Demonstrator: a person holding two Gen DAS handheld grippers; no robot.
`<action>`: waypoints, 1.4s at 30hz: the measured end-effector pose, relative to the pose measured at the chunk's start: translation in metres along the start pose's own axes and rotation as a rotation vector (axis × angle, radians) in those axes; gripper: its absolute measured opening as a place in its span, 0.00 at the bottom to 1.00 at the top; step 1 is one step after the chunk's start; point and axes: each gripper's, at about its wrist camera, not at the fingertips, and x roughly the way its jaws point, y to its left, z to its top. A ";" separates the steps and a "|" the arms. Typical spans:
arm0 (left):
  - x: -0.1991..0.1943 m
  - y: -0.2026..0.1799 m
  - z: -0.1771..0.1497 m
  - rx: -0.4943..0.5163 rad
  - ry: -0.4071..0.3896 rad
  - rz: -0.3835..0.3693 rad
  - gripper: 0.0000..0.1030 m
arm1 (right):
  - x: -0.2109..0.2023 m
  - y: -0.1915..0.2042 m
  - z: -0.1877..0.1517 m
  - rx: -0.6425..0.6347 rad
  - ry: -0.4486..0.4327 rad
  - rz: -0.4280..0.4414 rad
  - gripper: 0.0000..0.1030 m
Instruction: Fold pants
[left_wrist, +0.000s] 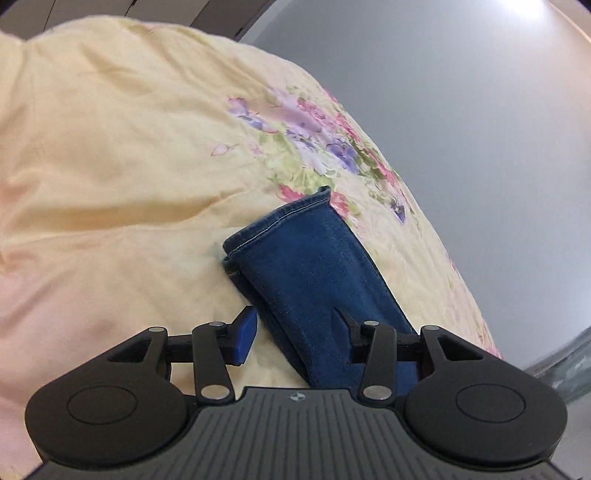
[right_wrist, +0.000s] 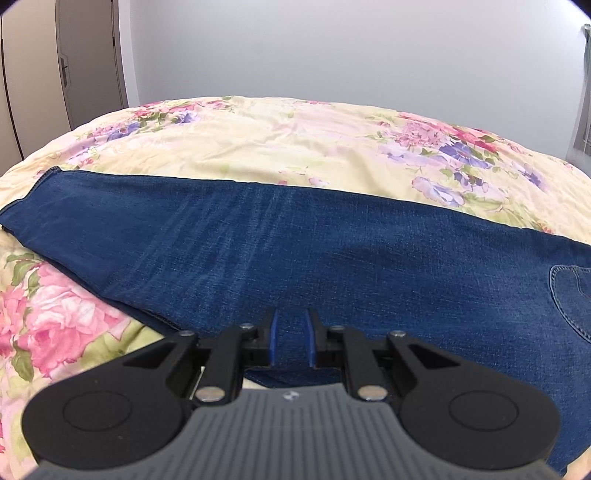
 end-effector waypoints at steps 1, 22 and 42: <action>0.007 0.003 0.001 -0.019 0.011 -0.008 0.48 | 0.002 0.000 0.001 0.003 0.002 0.004 0.10; 0.054 -0.005 -0.022 0.196 -0.129 0.051 0.57 | 0.148 -0.025 0.091 0.104 0.048 -0.030 0.00; 0.052 0.017 -0.008 0.039 -0.101 -0.052 0.42 | 0.065 -0.016 0.027 0.232 0.154 0.048 0.00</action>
